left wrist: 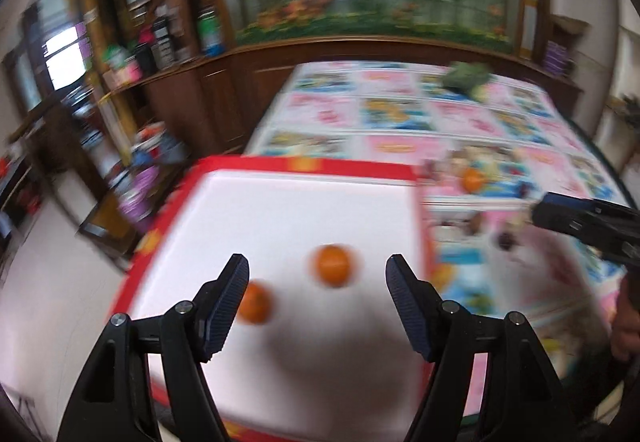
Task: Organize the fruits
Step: 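Grasp a beige chunk with the left tool while the right tool grasps a white cube, then carry both pieces over the white tray and open both tools to drop them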
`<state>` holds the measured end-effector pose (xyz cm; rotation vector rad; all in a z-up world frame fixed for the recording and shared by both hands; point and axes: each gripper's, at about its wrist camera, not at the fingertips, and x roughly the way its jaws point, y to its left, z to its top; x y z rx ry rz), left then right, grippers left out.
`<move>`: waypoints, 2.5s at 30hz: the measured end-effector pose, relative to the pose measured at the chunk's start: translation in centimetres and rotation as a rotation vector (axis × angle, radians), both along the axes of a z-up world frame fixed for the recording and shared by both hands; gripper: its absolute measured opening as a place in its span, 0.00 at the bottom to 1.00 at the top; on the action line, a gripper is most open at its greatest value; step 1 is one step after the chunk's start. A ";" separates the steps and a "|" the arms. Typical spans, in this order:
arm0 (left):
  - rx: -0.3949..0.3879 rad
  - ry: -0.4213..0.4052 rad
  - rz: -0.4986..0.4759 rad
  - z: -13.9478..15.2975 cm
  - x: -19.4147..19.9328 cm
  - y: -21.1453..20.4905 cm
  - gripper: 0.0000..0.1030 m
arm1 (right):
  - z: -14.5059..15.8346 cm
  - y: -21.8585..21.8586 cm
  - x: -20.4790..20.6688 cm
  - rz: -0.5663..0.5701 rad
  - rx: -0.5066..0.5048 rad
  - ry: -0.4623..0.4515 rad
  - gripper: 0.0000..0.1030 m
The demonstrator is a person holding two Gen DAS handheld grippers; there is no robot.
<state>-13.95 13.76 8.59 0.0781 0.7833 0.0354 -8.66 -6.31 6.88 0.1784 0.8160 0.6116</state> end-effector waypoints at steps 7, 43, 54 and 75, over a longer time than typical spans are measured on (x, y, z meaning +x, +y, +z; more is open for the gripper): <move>-0.005 0.051 -0.225 -1.2 0.5 -7.8 0.69 | -2.4 -5.8 1.4 -0.105 -0.069 0.099 0.55; 0.067 0.331 -0.505 -5.9 10.2 -16.3 0.42 | -3.6 -9.5 4.5 -0.126 0.012 0.097 0.22; 0.037 0.345 -0.523 -6.6 10.7 -16.9 0.26 | -3.4 -10.7 4.8 -0.180 0.072 0.094 0.22; -0.118 0.010 -0.103 1.1 2.0 -1.5 0.26 | -3.5 -9.6 4.6 -0.233 0.039 0.046 0.22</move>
